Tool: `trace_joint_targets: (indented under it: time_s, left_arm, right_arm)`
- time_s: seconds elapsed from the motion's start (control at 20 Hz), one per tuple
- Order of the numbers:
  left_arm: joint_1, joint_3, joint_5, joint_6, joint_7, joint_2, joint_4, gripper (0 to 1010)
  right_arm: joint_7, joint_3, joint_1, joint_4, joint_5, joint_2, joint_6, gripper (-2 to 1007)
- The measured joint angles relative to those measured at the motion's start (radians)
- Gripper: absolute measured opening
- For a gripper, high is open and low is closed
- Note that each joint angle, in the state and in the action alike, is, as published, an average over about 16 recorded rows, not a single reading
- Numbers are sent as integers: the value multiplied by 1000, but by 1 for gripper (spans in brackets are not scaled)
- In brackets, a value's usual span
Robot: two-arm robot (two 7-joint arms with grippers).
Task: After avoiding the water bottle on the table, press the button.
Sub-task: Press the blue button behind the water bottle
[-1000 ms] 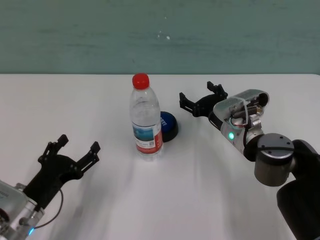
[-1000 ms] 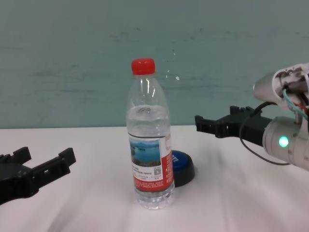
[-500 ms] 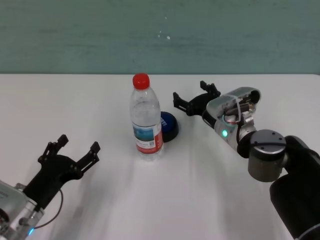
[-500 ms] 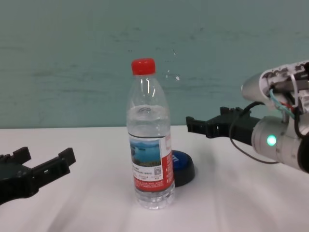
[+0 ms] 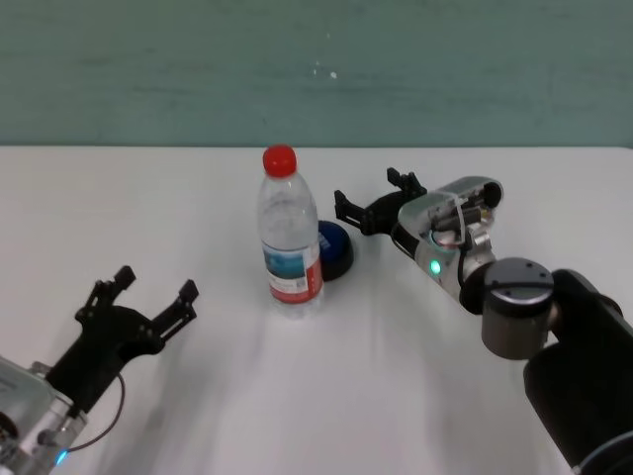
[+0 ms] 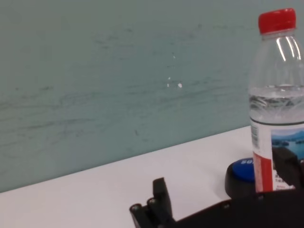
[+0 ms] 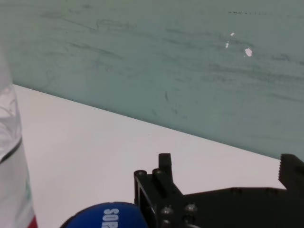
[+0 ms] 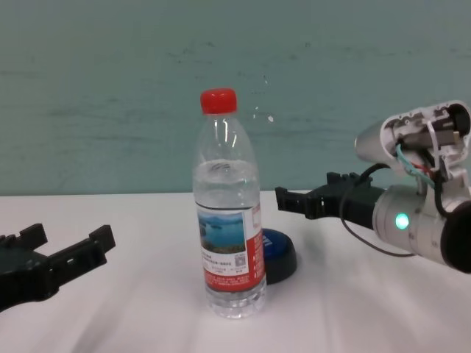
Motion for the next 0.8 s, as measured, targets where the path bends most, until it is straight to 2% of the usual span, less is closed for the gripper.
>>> trace_joint_targets:
  time_s: [0.8]
  left_arm:
    - [0, 0, 0, 0, 0, 0, 0, 1010]
  right_arm:
    - [12, -21, 35, 52, -9, -6, 24, 1004]
